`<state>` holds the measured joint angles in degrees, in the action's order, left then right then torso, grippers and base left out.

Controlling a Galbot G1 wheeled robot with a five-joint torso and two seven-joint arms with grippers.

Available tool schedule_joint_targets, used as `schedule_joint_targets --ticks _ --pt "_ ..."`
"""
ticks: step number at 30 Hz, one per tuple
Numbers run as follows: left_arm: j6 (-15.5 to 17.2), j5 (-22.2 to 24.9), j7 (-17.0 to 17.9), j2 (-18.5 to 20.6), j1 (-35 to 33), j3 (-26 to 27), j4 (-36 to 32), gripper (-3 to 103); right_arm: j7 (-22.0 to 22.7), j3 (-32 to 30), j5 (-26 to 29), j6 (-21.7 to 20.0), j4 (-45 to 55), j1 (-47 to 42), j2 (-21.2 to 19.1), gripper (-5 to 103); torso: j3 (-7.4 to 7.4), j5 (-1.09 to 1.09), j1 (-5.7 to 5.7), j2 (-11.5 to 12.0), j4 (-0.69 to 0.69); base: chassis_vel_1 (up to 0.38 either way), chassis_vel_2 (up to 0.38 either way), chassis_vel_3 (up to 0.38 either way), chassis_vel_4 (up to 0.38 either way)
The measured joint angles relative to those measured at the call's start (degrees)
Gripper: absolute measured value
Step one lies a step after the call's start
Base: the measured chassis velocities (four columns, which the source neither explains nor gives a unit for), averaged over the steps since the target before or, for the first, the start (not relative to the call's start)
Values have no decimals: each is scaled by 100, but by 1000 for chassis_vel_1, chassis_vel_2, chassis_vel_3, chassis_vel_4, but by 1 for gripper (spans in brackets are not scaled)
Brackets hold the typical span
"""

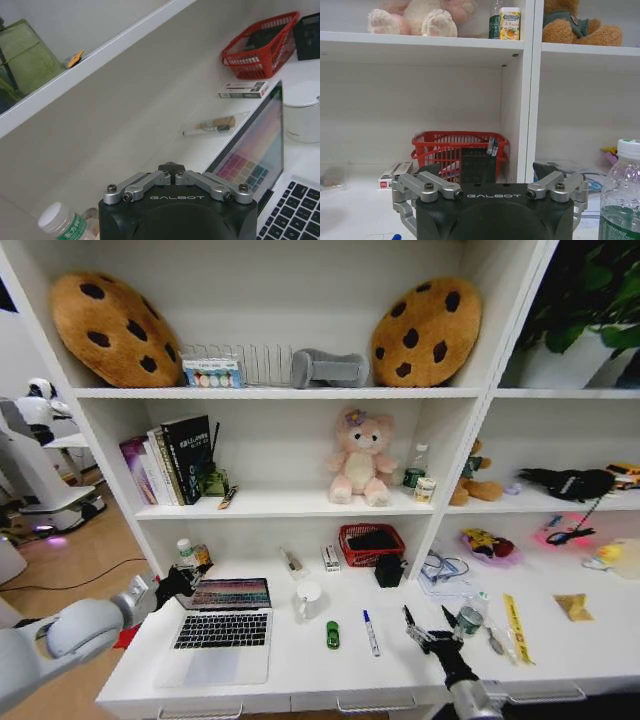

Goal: Organize the objects on the table.

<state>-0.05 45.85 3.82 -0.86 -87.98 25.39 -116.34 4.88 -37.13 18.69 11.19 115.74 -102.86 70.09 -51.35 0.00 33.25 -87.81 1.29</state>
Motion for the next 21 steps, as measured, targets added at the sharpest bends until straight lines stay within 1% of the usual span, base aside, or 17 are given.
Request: schedule_joint_targets --ticks 5,9,11,12,14,15,17,19,20,21 --pt "-48 -76 66 1 -68 -7 -269 0 22 -74 -8 -8 121 -72 -43 100 0 0 0 0 1 0 0 0 0" --pt "-52 -197 164 -122 -234 67 -522 0 76 -173 21 -62 240 -97 -77 100 0 1 0 0 2 0 0 0 0" --pt "-63 -358 215 -222 -434 148 -586 0 112 -198 33 -103 331 -109 -91 100 1 1 0 0 0 0 0 0 0" --pt "-63 -358 215 -222 -434 148 -586 0 112 -198 33 -103 331 -109 -91 100 1 1 0 0 0 0 0 0 0" --pt "-120 -550 244 -279 -722 233 -647 0 138 -265 37 -112 407 -188 -30 100 1 2 -1 -1 0 0 0 0 0" --pt "-120 -550 244 -279 -722 233 -647 0 138 -265 37 -112 407 -188 -30 100 1 2 -1 -1 0 0 0 0 0" --pt "-114 -666 237 -321 -854 268 -712 0 147 -289 40 -104 413 -221 6 100 1 -5 0 0 1 0 0 0 0" --pt "-100 -637 266 -313 -828 285 -743 0 150 -290 41 -98 398 -226 18 100 1 -2 -1 0 0 0 0 0 0" --pt "-16 -510 326 -240 -770 304 -839 0 169 -290 41 -81 376 -244 45 100 1 2 -1 0 1 0 0 0 0" --pt "-16 -510 326 -240 -770 304 -839 0 169 -290 41 -81 376 -244 45 100 1 2 -1 0 1 0 0 0 0"
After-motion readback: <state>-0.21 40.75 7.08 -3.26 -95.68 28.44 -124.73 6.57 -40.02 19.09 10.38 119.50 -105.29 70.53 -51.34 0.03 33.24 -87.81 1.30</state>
